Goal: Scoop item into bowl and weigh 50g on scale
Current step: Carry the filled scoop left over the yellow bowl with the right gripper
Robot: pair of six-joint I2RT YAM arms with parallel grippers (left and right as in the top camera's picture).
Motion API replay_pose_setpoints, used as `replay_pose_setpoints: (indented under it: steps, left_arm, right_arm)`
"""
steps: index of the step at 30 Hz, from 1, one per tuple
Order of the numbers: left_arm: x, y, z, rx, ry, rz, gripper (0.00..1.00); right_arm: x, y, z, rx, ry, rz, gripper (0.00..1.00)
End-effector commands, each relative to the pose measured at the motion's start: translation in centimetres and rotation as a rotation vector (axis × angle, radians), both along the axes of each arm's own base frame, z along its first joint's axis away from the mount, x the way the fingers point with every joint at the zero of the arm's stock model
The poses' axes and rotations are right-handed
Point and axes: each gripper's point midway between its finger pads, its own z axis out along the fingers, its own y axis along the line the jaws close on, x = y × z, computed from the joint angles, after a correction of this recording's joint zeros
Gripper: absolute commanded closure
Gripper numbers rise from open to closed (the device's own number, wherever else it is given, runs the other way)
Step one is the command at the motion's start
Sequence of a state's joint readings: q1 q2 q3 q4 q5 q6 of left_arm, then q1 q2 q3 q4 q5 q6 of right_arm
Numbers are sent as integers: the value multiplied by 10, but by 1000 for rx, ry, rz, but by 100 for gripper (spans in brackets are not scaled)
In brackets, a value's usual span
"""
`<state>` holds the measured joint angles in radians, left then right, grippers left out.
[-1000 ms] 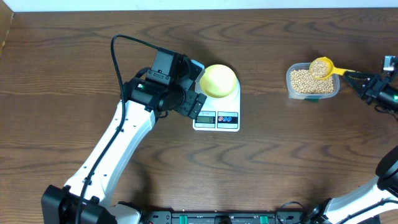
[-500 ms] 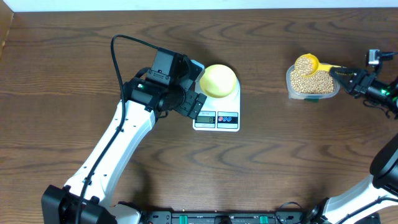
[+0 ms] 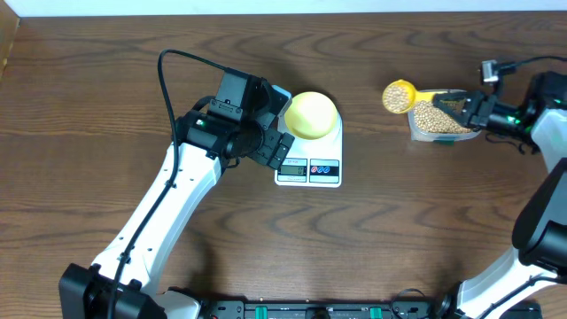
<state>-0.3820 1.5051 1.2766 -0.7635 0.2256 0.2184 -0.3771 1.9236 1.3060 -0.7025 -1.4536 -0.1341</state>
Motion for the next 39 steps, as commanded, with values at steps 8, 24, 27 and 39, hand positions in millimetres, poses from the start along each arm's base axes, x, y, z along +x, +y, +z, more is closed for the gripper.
replay_pose_setpoints:
  steps: [8, 24, 27, 39]
  left_arm:
    - [-1, 2, 5, 10, -19, -11, 9]
    - [-1, 2, 5, 10, -19, -11, 9]
    - [-1, 2, 5, 10, -19, -11, 9]
    - [-1, 2, 5, 10, -19, -11, 9]
  right_arm:
    - [9, 41, -1, 9, 24, 89, 98]
    - [22, 110, -2, -83, -45, 194, 99]
    - [23, 123, 1, -80, -65, 217, 99]
    - [24, 150, -2, -158, -183, 250, 99]
